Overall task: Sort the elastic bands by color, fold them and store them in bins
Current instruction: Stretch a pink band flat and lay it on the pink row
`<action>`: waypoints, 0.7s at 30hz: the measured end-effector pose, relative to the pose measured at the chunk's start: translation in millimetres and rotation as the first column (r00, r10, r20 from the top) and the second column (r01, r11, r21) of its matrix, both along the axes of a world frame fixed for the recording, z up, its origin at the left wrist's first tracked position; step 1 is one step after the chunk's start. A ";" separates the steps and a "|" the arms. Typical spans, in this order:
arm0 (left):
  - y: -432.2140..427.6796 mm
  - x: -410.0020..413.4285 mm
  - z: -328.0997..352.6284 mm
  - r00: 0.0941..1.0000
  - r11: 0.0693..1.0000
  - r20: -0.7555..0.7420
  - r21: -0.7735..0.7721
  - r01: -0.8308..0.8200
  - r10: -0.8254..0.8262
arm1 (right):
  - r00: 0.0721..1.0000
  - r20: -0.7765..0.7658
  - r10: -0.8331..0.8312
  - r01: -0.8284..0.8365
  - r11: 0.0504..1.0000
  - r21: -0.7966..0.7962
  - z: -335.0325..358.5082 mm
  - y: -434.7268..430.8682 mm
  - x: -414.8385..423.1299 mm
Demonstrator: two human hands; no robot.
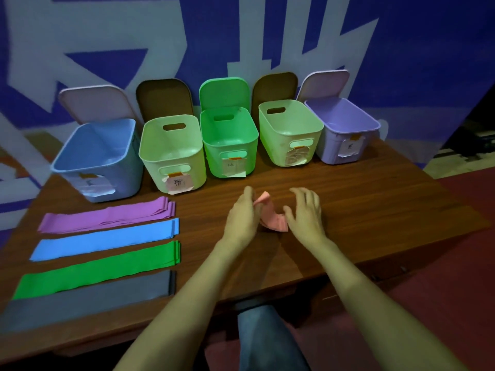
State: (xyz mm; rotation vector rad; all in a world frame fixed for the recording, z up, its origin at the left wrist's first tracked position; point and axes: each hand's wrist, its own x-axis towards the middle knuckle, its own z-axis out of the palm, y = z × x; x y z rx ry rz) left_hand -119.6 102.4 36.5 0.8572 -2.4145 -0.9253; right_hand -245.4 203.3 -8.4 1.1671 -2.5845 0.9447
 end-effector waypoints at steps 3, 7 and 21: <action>-15.4 13.9 28.2 0.996 0.958 0.059 -0.273 0.084 -0.070 | 0.964 0.060 0.257 -0.245 0.956 -0.161 50.8 -16.6 18.2; -38.1 35.4 61.1 0.995 0.952 -0.045 -0.300 0.069 -0.086 | 0.905 0.029 0.425 -0.420 0.902 -0.101 96.5 -42.2 39.1; -155.7 34.5 51.3 0.890 0.907 -0.425 0.421 0.032 0.166 | 0.844 -0.037 0.535 -0.521 0.802 -0.292 135.6 -201.0 37.1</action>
